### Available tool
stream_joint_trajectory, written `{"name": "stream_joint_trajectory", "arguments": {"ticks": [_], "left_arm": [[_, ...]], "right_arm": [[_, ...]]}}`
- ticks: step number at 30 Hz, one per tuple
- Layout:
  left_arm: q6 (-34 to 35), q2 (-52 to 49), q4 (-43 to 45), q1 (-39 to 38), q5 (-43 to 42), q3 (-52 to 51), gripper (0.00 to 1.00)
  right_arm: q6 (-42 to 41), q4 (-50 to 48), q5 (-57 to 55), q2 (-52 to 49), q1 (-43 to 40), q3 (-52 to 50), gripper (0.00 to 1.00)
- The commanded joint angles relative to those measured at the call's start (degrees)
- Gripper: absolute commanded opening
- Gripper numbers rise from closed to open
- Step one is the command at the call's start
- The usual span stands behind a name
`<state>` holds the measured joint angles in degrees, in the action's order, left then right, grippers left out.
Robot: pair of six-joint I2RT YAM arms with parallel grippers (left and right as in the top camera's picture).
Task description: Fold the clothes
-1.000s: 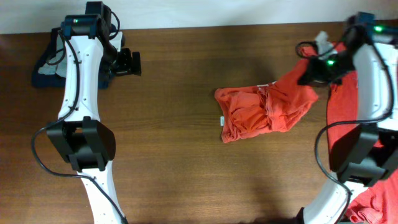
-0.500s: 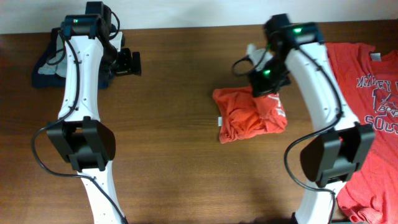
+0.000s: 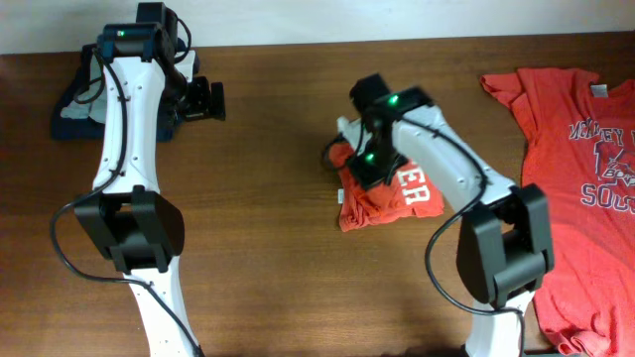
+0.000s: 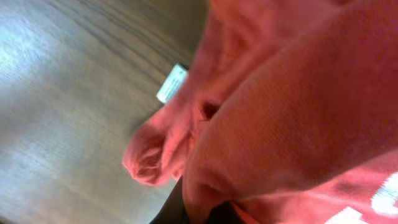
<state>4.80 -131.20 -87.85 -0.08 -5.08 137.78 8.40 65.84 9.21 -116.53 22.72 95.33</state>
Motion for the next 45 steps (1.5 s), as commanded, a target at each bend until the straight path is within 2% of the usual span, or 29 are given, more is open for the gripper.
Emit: {"name": "stream_joint_trajectory", "arguments": {"ticks": [1, 4, 5, 6, 7, 11, 16, 22, 24, 30, 41, 45], "left_arm": [[-0.11, 0.61, -0.04, -0.02, 0.42, -0.28, 0.99], [-0.09, 0.59, -0.04, -0.02, 0.42, -0.28, 0.99], [-0.09, 0.59, -0.04, -0.02, 0.42, -0.28, 0.99], [-0.11, 0.61, -0.04, -0.02, 0.42, -0.28, 0.99], [-0.09, 0.61, -0.04, -0.02, 0.42, -0.28, 0.99], [-0.11, 0.61, -0.04, -0.02, 0.42, -0.28, 0.99], [-0.11, 0.61, -0.04, -0.02, 0.42, -0.28, 0.99], [-0.09, 0.61, -0.04, -0.02, 0.42, -0.28, 0.99], [-0.11, 0.61, -0.04, -0.02, 0.42, -0.28, 0.99], [-0.09, 0.59, -0.04, -0.02, 0.42, -0.28, 0.99], [-0.31, 0.61, 3.19, -0.02, 0.52, -0.26, 0.99], [-0.31, 0.61, 9.22, -0.02, 0.44, -0.26, 0.99]], "right_arm": [[-3.28, -4.96, -0.2, 0.66, 2.43, -5.07, 0.08], [-5.01, -11.21, -0.2, 0.66, 3.15, -9.33, 0.11], [-5.16, -13.29, -0.22, 0.66, 3.17, -10.71, 0.2], [-5.73, -15.02, -0.24, 0.66, 3.15, -11.82, 0.36], [-5.95, -16.79, -0.2, 0.66, 3.15, -12.98, 0.43], [-5.88, -17.31, 0.07, 0.83, 3.15, -12.7, 0.59], [-4.04, -9.81, 8.44, 2.27, 3.04, -1.84, 0.82], [-3.13, 2.03, 10.29, 2.51, 2.69, 13.16, 0.92], [-2.69, 5.03, 9.38, 2.49, 1.95, 16.22, 0.99], [-2.91, 11.15, 7.43, 2.51, -5.18, 21.99, 0.99], [-2.86, 13.25, 6.62, 2.47, -25.51, 21.94, 0.99], [-2.86, 13.25, 6.62, 2.47, -30.56, 21.94, 0.99]]}}
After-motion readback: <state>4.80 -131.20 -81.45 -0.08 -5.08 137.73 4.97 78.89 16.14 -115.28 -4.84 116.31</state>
